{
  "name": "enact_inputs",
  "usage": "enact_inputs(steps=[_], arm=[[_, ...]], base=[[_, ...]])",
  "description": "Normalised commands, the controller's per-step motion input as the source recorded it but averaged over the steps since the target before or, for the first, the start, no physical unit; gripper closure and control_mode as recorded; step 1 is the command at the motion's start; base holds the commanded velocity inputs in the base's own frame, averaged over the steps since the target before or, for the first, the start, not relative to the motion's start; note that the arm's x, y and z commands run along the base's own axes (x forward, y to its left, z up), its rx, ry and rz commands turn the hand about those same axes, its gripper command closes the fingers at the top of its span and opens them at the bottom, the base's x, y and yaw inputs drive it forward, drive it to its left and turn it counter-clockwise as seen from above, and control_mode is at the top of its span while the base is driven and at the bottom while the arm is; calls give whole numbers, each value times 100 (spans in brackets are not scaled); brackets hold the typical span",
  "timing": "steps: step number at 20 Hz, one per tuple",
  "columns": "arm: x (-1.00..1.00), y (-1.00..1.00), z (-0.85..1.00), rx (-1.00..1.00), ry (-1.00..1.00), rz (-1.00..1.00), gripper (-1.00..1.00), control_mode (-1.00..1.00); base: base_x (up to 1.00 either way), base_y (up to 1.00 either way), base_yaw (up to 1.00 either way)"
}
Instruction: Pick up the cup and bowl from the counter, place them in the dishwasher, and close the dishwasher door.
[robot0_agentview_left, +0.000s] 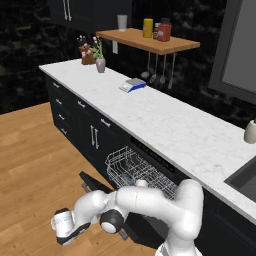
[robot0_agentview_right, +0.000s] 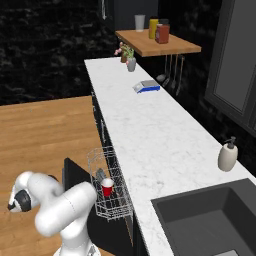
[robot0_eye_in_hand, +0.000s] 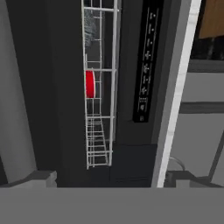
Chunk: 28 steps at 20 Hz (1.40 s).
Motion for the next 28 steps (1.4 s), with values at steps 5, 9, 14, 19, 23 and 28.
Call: enact_inputs(steps=[5, 9, 14, 19, 23, 28], arm=[[49, 0, -79, -23, 0, -11, -100, -100], [48, 0, -68, -23, 0, -12, -100, -100], [31, 0, -65, -20, 1, -6, -100, -100], [-8, 23, -61, -9, 3, 0, -100, -100], [-13, 51, -46, -2, 2, 0, -100, -100], [7, 33, -66, -9, 1, 0, -100, -100]], base=[[0, 0, 0], [0, 0, 0], [0, 0, 0], [0, 0, 0], [0, 0, 0], [0, 0, 0]])
